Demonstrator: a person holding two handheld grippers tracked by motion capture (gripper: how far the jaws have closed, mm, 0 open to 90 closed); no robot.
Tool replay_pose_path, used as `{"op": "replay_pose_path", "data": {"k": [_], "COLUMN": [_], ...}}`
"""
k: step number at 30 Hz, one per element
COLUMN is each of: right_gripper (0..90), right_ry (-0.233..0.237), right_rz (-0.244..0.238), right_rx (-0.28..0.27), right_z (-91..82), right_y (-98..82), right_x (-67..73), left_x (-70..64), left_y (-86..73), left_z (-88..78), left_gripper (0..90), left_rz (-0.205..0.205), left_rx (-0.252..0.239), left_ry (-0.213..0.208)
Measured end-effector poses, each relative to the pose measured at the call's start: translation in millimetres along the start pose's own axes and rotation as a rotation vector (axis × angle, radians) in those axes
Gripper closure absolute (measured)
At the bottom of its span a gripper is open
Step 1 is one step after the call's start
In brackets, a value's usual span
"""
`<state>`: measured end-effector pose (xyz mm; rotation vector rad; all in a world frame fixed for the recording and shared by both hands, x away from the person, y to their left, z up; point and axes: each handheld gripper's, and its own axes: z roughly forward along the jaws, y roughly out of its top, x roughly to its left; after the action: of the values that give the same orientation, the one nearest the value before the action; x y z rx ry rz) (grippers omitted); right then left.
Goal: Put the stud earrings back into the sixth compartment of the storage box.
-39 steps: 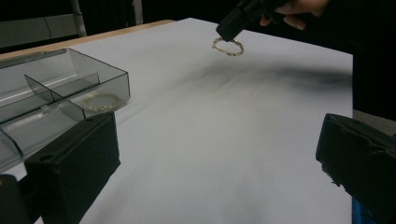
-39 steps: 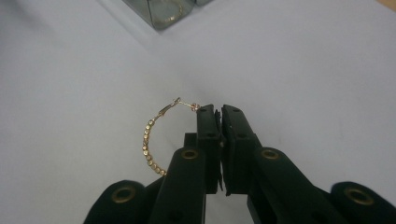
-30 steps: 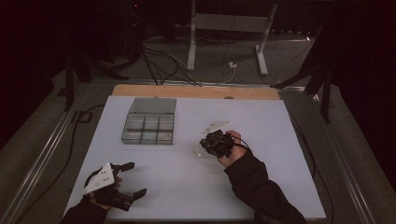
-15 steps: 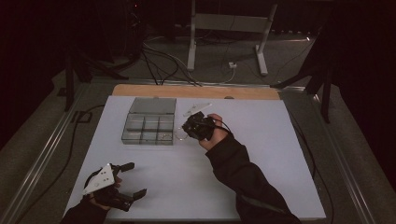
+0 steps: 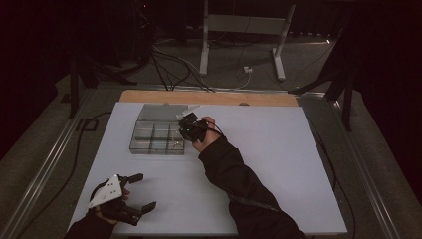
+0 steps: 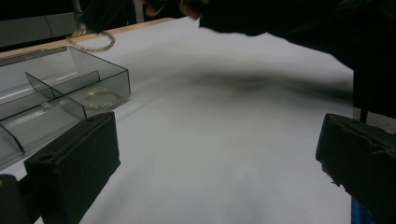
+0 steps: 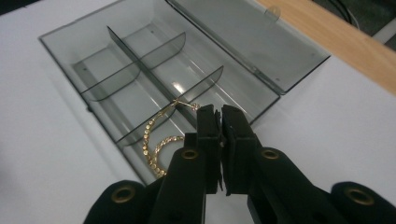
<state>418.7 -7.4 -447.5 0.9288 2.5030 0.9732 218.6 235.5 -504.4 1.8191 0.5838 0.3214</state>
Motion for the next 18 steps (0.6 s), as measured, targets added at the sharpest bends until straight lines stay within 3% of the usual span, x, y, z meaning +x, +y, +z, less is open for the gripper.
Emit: {"op": "replay_pose_path", "data": {"k": [7, 9, 11, 13, 15, 16, 18], "right_gripper": [84.5, 65.5, 54.7, 41.1, 34.2, 26.7, 22.3], "right_ry": [0.016, 0.044, 0.088, 0.116, 0.155, 0.160, 0.158], "right_rz": [0.016, 0.036, 0.050, 0.029, 0.050, 0.060, 0.062], "right_rx": [0.024, 0.005, 0.001, -0.019, -0.029, -0.040, -0.057], "right_z": [25.3, 27.6, 26.0, 18.5, 8.5, 3.2, -8.5], "right_y": [-2.3, -4.0, -4.8, -6.0, -7.1, -8.4, -12.0], "right_x": [3.3, 3.5, 2.8, 2.4, -1.5, -3.5, -6.6], "left_x": [0.0, 0.4, 0.5, 0.9, 0.7, 0.2, -0.6], "left_y": [0.3, 0.1, 0.0, 0.0, -0.2, -0.1, 0.1], "left_z": [-0.9, -1.3, -2.0, -1.9, -1.4, -1.2, -0.5], "left_gripper": [0.4, 0.4, 0.4, 0.4, 0.4, 0.4, 0.4], "left_rz": [0.003, 0.000, 0.001, 0.000, -0.003, -0.001, 0.004], "left_rx": [-0.004, -0.004, -0.004, -0.006, -0.003, -0.002, -0.001], "left_ry": [-0.002, -0.001, 0.001, 0.001, 0.003, 0.001, -0.001]}}
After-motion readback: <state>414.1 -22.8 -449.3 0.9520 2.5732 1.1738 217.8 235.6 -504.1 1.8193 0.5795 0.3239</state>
